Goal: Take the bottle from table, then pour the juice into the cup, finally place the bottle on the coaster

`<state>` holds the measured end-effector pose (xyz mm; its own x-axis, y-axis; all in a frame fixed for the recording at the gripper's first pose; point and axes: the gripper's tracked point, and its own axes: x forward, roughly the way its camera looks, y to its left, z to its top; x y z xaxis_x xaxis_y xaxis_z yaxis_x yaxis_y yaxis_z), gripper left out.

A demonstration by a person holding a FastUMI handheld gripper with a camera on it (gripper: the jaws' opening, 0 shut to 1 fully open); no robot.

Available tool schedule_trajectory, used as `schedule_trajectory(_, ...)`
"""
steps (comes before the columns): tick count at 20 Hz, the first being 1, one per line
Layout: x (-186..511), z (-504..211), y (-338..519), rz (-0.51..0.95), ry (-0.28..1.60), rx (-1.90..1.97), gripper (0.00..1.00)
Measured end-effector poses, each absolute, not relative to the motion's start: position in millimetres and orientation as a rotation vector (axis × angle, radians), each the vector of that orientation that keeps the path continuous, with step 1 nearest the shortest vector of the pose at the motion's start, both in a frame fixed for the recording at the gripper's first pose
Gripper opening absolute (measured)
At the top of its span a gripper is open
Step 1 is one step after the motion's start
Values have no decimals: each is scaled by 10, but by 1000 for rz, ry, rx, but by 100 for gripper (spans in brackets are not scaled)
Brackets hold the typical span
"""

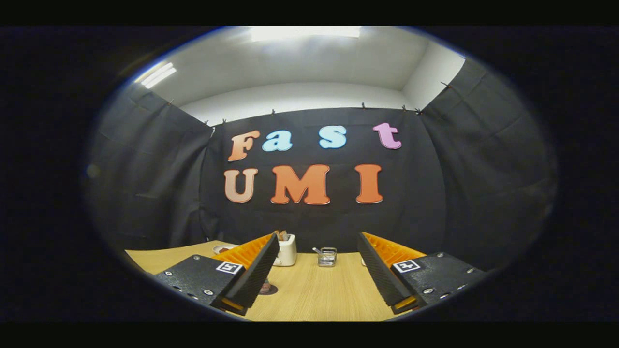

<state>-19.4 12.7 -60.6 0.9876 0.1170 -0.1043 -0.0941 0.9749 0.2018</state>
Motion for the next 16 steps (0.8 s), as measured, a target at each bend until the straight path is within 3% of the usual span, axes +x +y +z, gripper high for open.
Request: schedule_trajectory(16, -440, -550, 92, 88, 79, 180, 97)
